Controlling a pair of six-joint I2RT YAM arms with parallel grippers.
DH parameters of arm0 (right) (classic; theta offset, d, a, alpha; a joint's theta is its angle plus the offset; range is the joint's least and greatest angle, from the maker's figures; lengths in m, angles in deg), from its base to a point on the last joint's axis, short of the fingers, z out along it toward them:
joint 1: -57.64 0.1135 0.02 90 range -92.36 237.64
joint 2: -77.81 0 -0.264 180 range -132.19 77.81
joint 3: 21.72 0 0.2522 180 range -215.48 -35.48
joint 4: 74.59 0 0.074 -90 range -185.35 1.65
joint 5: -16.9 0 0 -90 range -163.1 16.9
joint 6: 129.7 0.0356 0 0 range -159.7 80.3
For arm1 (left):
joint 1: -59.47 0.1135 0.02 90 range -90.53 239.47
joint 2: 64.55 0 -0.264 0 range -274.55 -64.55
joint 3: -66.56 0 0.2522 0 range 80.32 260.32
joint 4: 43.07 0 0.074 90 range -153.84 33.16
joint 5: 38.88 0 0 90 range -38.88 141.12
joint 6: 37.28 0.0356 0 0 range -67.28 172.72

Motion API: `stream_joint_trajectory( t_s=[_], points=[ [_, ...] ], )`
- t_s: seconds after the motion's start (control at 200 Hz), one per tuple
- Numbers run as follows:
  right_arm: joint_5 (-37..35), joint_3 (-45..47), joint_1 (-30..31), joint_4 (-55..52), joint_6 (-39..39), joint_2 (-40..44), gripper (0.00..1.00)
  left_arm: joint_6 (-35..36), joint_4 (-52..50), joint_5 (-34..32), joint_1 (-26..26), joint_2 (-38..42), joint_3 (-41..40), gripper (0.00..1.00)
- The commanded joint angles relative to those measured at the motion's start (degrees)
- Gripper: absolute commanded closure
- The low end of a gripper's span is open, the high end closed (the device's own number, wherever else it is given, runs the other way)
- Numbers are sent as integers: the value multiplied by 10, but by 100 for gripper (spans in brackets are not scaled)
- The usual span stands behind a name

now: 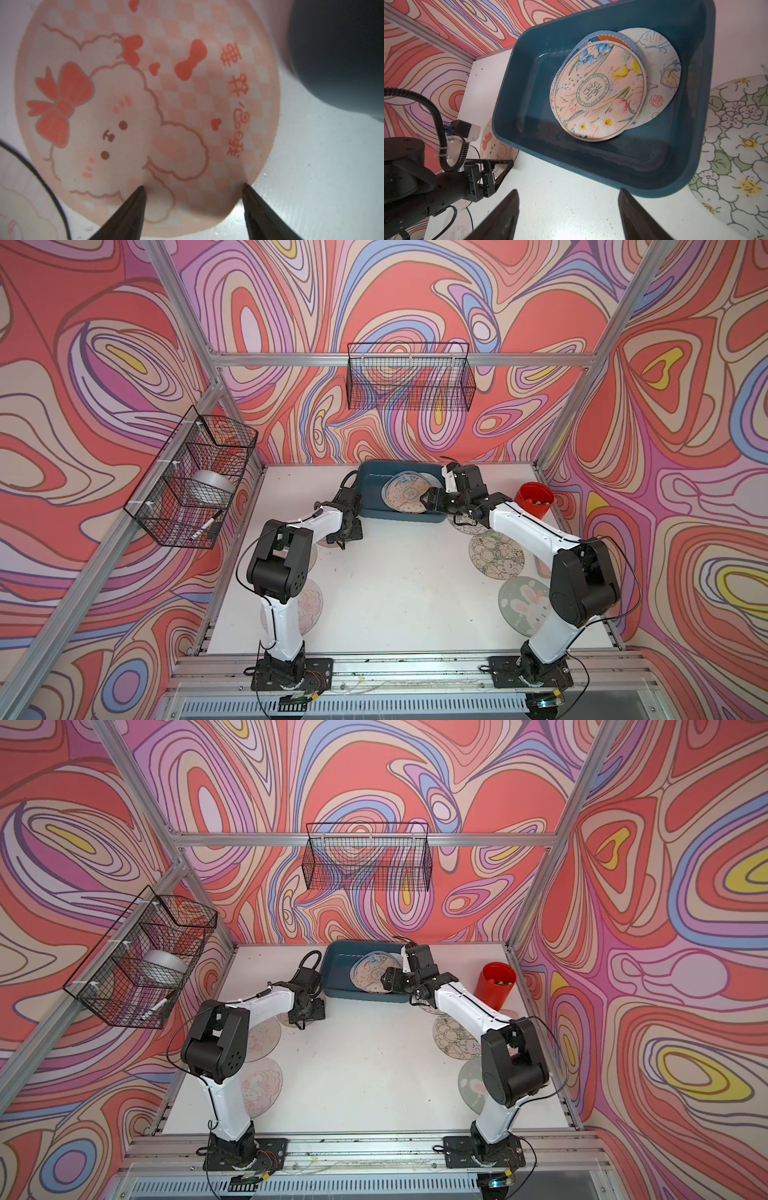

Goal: Put the coasters into the storage box
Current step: Pick up the coaster from the center of the board.

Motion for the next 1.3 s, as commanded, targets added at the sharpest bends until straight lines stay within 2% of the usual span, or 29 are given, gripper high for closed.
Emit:
stream_joint_trajectory(
  t_s=[0.0, 0.165, 0.22, 0.325, 0.391, 0.531, 0.671, 0.846, 1.082, 1.292],
  points=[
    [-5, 6, 1, -3, 2, 15, 24, 0, -41, -3, 11, -21, -3, 35],
    [-4, 6, 1, -5, 4, 15, 24, -2, -33, 17, 22, -17, -10, 51],
    [-4, 7, 1, -5, 5, 14, 24, -2, -28, 23, 24, -14, -14, 59],
    [-2, 3, 1, -10, 4, 10, 24, -3, -18, 32, 29, -11, -21, 82],
    [-1, 0, 1, -12, 4, 8, 24, -3, -14, 39, 28, -7, -24, 100],
    [5, -8, 6, -22, -3, 0, 24, -10, -5, 53, 28, 12, -39, 100],
    [11, -39, 30, -48, -23, -19, 24, -25, 14, 79, 29, 65, -80, 100],
    [19, -88, 67, -74, -37, -66, 25, -47, 61, 148, 24, 151, -153, 100],
    [70, -133, 104, -57, -22, -120, 23, -76, 105, 205, -7, 257, -228, 100],
    [120, -169, 129, -39, 1, -168, 22, -99, 119, 228, -48, 309, -255, 100]
  ],
)
